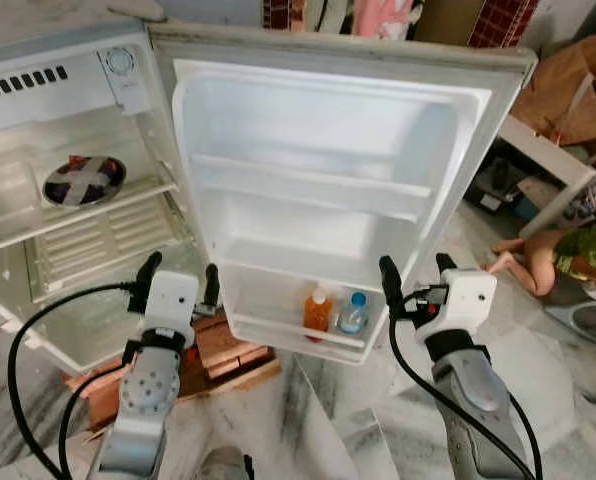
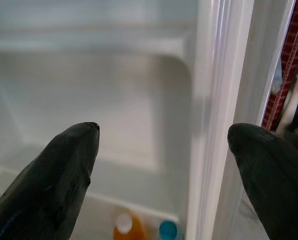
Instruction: Restocking fridge
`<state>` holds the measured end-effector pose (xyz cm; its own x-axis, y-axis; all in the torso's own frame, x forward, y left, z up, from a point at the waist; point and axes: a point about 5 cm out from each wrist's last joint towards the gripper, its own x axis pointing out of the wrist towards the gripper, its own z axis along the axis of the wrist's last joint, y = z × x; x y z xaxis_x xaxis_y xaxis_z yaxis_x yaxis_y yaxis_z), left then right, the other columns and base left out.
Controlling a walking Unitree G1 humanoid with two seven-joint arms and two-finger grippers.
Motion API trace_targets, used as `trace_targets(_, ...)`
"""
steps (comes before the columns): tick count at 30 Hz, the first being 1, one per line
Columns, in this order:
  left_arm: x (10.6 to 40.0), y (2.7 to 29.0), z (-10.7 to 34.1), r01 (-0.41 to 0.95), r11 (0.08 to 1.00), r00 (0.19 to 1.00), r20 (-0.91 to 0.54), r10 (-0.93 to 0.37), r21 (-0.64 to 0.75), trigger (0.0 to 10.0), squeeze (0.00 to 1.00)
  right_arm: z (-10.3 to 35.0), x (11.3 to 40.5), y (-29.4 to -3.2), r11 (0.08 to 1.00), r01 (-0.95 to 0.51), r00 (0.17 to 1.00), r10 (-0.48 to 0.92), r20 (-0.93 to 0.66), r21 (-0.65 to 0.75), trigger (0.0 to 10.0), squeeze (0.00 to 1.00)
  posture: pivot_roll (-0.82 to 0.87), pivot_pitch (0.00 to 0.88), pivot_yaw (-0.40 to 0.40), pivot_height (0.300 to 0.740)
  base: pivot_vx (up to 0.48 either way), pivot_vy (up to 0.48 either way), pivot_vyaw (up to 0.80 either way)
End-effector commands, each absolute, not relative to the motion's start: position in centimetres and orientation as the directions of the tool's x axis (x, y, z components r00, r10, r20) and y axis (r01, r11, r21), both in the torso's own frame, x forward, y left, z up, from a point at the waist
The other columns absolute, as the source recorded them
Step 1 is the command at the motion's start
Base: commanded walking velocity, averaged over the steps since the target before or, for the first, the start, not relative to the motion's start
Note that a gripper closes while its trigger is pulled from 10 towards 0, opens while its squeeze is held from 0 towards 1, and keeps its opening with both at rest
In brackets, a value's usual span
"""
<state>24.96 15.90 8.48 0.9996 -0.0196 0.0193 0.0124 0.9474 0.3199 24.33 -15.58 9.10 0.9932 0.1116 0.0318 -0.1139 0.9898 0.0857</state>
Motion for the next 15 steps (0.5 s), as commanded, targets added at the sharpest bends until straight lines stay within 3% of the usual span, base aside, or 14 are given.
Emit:
trace_targets(1,24.7,15.7,8.4,0.019,0.949,1.000,0.002,-0.020,0.314,10.0,0.00,9.2,24.0,-15.9,0.989,-0.107,0.994,0.107,0.012,0.098,10.0,0.00,0.14,0.051,-0.021,0.740,0.000,0.000,0.00)
trace_targets(3,24.7,15.6,8.4,0.015,0.950,1.000,-0.002,-0.015,0.313,10.0,0.00,8.9,24.0,-15.7,0.990,-0.132,0.991,0.132,-0.007,0.052,10.0,0.00,0.14,0.054,-0.023,0.740,0.000,0.000,0.00)
trace_targets(12,24.8,14.2,7.9,0.046,0.957,0.999,-0.023,-0.041,0.288,10.0,0.00,8.8,24.8,-17.2,1.000,-0.019,0.998,0.019,-0.056,0.004,10.0,0.00,0.12,0.052,-0.029,0.740,0.000,-0.329,0.00)
trace_targets(15,24.7,14.2,7.9,0.049,0.954,0.999,-0.026,-0.043,0.295,10.0,0.00,8.4,24.7,-16.9,0.989,-0.017,0.997,0.027,-0.067,0.148,10.0,0.00,0.12,0.052,-0.029,0.740,0.000,-0.304,0.00)
